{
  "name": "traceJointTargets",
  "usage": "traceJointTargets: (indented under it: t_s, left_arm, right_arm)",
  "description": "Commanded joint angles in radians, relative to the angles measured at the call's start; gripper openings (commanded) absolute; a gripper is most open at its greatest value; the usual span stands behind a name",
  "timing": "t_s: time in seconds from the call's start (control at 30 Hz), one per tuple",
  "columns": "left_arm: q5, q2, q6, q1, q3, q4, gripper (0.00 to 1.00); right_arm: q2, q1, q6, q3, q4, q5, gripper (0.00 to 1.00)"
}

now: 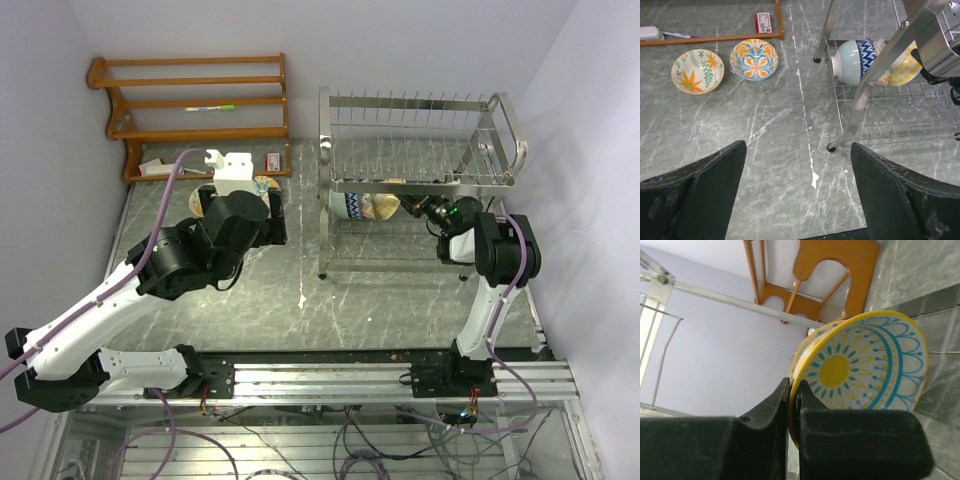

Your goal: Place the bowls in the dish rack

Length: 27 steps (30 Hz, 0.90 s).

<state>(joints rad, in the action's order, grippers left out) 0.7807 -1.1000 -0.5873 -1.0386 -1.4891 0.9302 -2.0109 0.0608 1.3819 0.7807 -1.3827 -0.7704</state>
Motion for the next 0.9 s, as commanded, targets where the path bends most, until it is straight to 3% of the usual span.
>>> traceJointTargets:
  t_s: [0.0,0.1,0.23,0.4,0.5,0.63,0.87]
  left_arm:
    - [-0.011,-0.020,0.003,0.002,-0.006,-0.043,0.96]
    - [-0.016,-0.028,0.007,0.002,-0.007,-0.050,0.96]
    - [-0.016,-0.039,0.010,0.002,-0.004,-0.060,0.96]
    - [-0.017,-0.047,0.015,0.002,0.001,-0.076,0.96]
    - [-0.018,-0.054,0.022,0.003,0.000,-0.084,0.97]
    - [-0.018,-0.060,0.031,0.004,-0.005,-0.089,0.97]
    - [-0.029,-0.064,0.038,0.011,-0.003,-0.097,0.97]
  right_arm:
    - [-0.084,0.024,0.012,0.038,-0.083,-0.001,0.00]
    - [-0.113,0.024,0.020,0.057,-0.095,-0.027,0.00]
    - [-0.089,0.024,-0.078,0.067,0.032,-0.027,0.03]
    - [-0.030,0.024,-0.202,0.092,0.209,-0.023,0.14]
    - [-0.014,0.024,-0.229,0.106,0.256,-0.023,0.25]
    - [-0.015,0.021,-0.212,0.106,0.228,-0.036,0.35]
    - [-0.033,0.011,-0.121,0.119,0.112,-0.107,0.42]
